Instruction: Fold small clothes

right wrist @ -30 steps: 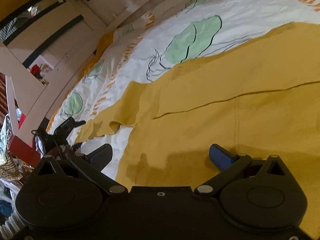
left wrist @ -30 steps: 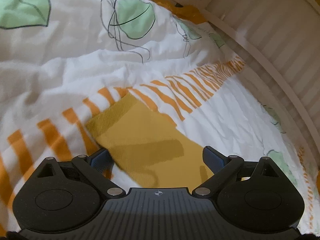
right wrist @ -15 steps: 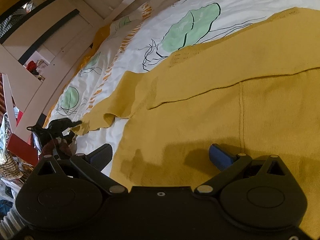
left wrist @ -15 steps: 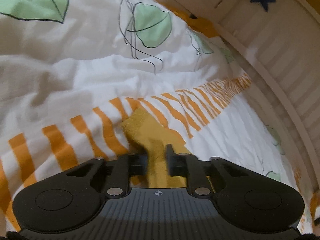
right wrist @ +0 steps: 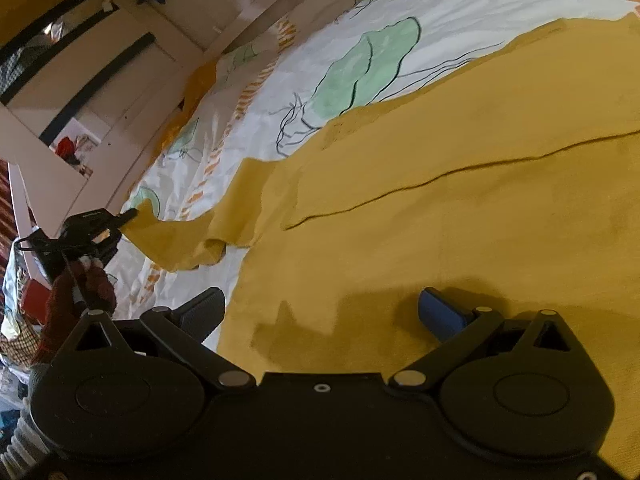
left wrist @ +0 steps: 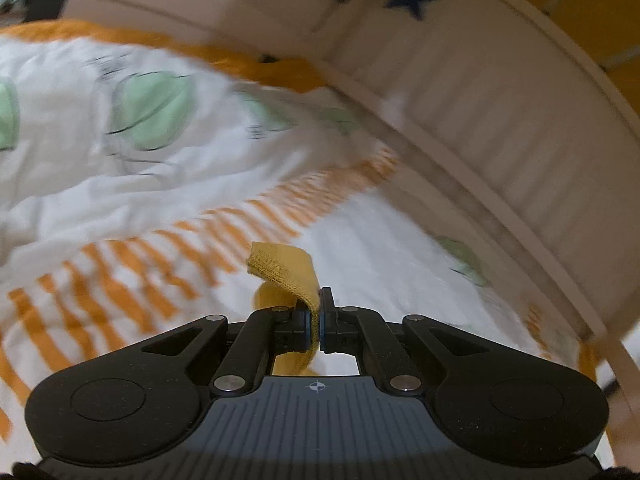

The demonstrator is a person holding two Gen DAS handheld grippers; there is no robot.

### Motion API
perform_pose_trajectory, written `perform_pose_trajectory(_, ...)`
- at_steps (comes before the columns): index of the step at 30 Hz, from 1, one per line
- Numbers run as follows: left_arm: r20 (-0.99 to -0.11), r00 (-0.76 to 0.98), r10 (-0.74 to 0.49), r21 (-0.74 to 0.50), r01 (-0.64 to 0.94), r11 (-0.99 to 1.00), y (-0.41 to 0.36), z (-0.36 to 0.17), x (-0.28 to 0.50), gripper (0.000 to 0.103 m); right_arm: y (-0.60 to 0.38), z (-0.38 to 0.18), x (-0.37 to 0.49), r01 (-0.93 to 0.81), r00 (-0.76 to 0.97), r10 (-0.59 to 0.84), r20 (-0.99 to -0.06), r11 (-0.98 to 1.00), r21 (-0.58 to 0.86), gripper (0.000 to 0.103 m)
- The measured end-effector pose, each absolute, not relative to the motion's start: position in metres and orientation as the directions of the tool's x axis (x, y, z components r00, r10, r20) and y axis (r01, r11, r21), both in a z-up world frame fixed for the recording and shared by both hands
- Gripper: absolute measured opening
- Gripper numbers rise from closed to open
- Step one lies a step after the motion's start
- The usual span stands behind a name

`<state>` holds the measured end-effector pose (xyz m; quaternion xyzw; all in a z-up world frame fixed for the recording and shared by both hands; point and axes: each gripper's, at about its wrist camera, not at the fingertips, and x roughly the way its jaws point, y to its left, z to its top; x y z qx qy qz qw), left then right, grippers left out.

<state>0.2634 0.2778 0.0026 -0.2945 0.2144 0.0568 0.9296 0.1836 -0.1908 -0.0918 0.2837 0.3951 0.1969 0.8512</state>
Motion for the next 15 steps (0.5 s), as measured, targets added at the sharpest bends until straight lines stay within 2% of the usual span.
perform_pose_trajectory(9,-0.345,0.915,-0.207,-0.522,-0.004,0.853,0.178,0.068,0.264,0.003,-0.238,-0.071,0.192,-0.157,0.632,0.552,-0.544,0.779,0.608,0.103)
perform_pose_trajectory(15,-0.313,0.894,-0.322,-0.469,0.149,0.871,0.099,0.095,0.272,0.003,-0.264,-0.061,0.208,-0.164,0.652,0.526,-0.546,0.800,0.577,0.103)
